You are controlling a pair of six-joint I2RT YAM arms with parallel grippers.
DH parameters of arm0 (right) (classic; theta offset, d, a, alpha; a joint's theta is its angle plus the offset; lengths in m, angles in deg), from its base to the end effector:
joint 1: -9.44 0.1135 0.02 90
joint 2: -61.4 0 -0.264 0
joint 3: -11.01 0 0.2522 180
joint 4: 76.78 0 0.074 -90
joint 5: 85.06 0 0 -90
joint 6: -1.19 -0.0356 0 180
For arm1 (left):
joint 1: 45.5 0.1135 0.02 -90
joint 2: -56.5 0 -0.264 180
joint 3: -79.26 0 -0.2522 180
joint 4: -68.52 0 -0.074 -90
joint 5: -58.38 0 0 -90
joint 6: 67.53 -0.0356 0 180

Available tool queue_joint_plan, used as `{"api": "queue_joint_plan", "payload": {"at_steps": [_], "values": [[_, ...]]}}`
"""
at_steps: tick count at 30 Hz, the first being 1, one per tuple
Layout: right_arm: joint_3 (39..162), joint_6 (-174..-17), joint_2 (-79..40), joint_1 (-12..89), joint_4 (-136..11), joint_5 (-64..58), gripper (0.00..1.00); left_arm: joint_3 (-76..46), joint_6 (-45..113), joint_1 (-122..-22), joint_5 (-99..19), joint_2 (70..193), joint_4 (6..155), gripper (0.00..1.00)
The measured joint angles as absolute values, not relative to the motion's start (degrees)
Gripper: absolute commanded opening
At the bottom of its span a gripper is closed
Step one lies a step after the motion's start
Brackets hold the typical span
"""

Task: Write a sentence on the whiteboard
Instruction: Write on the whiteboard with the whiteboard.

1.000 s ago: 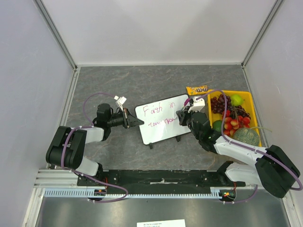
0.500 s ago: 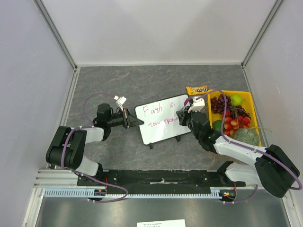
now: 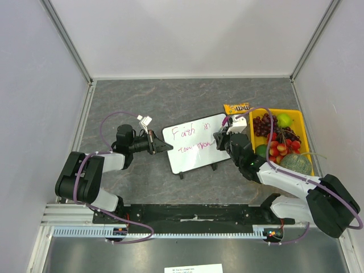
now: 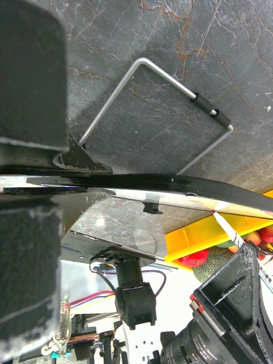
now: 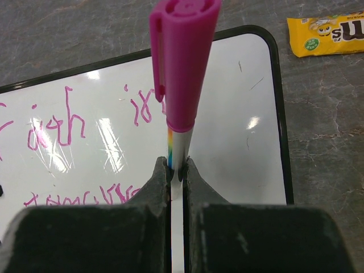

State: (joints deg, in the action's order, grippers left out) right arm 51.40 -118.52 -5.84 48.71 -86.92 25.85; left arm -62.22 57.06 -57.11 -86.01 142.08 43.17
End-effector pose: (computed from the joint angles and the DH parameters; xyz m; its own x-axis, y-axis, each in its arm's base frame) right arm 0.1982 0.1456 0.2122 -0.3552 0.3076 -0.8827 -0.1734 0.9062 0.3856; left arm 0.2483 -0.0806 0.1570 -0.7848 -0.1762 -0.5941 0.4999 0.3867 -0.7750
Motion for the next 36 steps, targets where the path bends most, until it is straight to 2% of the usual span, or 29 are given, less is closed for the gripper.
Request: {"api": "queue_joint_plan", "payload": {"at_steps": [19,29,36], "values": [[54.2,-117.8,-7.5,47.9,-86.0,25.4,0.00,-62.2,57.1,-57.1,-86.0,142.1,43.2,0.02],[52.3,-119.4,0.3,45.2,-87.4,21.0,0.00,-62.2,57.0,-57.1,-86.1,142.1,43.2,0.02],[52.1,-119.4,0.5,41.9,-87.2,20.0,0.00,-62.2,57.0,-57.1,-86.1,142.1,43.2,0.02]]}}
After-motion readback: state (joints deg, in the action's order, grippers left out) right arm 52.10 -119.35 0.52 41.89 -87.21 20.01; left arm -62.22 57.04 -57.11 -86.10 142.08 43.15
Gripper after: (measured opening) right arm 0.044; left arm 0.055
